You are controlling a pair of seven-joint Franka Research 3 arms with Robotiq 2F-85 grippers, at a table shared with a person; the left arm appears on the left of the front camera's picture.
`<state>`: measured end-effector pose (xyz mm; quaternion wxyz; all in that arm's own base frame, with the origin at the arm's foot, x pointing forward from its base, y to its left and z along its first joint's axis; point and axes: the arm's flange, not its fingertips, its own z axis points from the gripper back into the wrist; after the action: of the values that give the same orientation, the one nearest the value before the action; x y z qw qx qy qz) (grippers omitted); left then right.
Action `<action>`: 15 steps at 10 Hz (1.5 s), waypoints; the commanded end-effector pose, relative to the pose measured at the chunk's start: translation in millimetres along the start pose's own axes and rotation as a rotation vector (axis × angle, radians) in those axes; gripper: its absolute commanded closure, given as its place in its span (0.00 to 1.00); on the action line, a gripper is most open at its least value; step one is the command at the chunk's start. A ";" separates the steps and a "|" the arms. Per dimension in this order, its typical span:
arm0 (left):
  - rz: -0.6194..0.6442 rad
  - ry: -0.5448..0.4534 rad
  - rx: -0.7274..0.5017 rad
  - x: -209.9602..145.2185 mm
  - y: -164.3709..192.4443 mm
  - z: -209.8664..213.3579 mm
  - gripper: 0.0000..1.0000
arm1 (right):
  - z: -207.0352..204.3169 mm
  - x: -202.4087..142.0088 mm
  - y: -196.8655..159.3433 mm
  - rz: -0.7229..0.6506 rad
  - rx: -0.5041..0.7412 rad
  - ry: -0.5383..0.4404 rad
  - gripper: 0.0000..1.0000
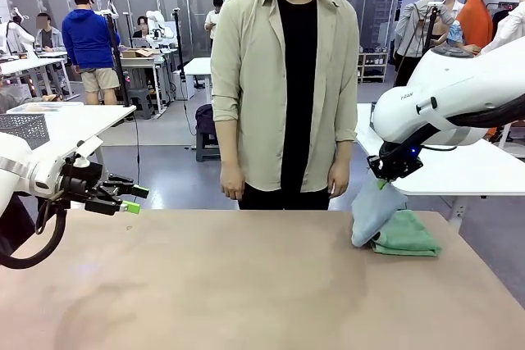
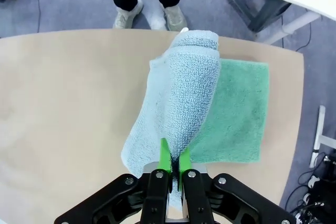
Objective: Fold the towels and place them in the basket.
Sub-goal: Stack the folded Towel with hook on the right side of the table.
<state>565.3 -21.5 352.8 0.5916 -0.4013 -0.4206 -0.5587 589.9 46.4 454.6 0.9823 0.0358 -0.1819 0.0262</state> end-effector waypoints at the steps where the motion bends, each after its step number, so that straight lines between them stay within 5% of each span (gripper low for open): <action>1: -0.003 -0.003 0.000 1.6 -0.6 0.4 0.20 | 4.1 10.7 -19.0 0.043 0.030 -0.027 0.93; 5: -0.003 -0.003 0.000 1.6 -0.6 0.4 0.20 | 1.8 17.0 -59.2 0.070 0.063 0.008 0.93; 13: -0.003 -0.003 0.000 1.6 -0.6 0.4 0.20 | -91.0 7.6 -108.1 0.173 0.073 0.009 0.93; 14: -0.003 -0.003 0.000 1.6 -0.6 0.4 0.20 | -94.5 7.9 -110.6 0.189 0.060 0.026 0.76; 15: -0.003 -0.003 0.000 1.6 -0.6 0.4 0.20 | -95.8 6.3 -111.2 0.191 0.057 0.052 0.74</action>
<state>565.3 -21.5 352.8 0.5916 -0.4013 -0.4206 -0.5587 634.0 -51.9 361.4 0.9798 0.0470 -0.1604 0.1094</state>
